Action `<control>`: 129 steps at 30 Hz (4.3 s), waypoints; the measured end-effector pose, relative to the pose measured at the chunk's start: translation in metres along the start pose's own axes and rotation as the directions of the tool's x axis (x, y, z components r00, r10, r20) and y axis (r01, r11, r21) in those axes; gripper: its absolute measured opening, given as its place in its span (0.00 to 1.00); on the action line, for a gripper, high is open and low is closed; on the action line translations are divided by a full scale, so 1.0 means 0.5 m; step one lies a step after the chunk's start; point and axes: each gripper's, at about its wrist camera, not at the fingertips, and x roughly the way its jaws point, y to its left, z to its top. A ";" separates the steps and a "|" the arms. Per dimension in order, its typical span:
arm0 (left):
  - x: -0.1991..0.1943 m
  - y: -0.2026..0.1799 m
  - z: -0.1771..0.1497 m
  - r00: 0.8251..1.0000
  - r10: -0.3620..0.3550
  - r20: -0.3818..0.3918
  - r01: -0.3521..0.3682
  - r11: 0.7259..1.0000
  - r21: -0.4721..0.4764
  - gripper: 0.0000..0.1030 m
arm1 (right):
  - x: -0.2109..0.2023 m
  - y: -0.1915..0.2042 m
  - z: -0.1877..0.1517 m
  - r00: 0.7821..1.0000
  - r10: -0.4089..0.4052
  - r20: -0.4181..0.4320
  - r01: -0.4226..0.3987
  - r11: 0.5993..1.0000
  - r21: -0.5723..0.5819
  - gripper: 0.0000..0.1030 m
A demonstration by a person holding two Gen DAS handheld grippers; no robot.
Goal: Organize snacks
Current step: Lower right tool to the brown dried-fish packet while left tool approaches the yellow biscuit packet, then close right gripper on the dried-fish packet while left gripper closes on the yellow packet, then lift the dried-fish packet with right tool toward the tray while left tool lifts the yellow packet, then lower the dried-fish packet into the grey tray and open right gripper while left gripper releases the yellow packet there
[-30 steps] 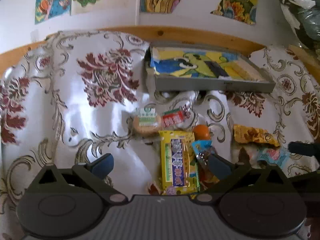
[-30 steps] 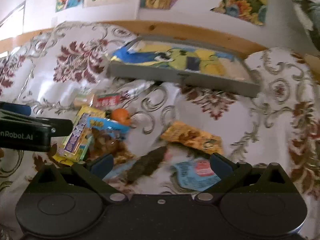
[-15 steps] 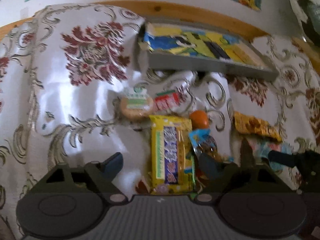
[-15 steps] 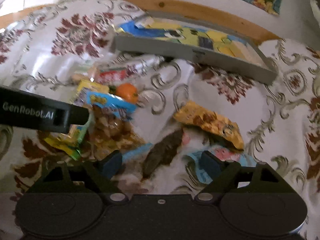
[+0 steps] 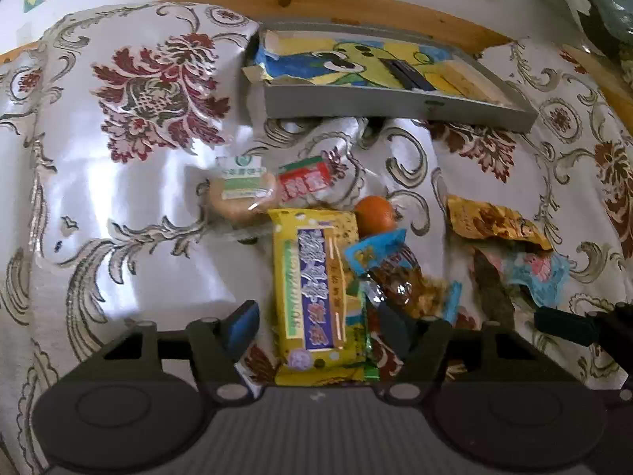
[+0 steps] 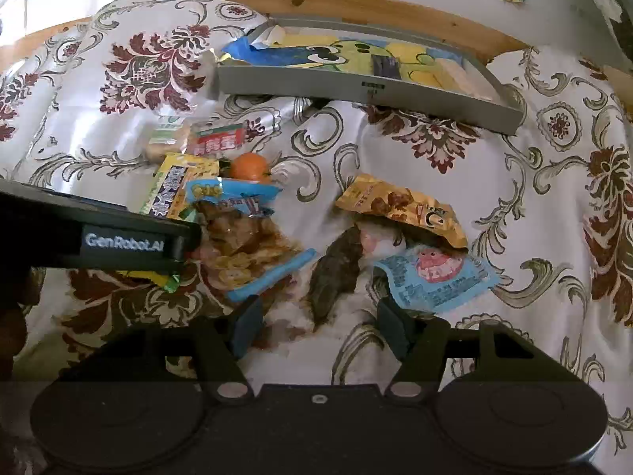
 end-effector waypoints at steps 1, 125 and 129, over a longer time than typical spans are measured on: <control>0.001 -0.002 -0.001 1.000 -0.003 -0.004 0.003 1.000 0.004 0.67 | 0.000 -0.001 0.000 1.000 0.006 -0.006 -0.006 1.000 0.008 0.64; 0.031 -0.127 0.341 0.964 0.131 0.233 -0.061 0.957 -0.283 0.49 | 0.101 -0.287 0.345 0.874 0.055 0.483 -0.082 0.996 0.036 0.47; 0.078 -0.124 0.378 0.962 0.144 0.230 -0.073 0.954 -0.290 0.49 | 0.144 -0.304 0.348 0.876 0.049 0.480 -0.085 0.995 0.053 0.47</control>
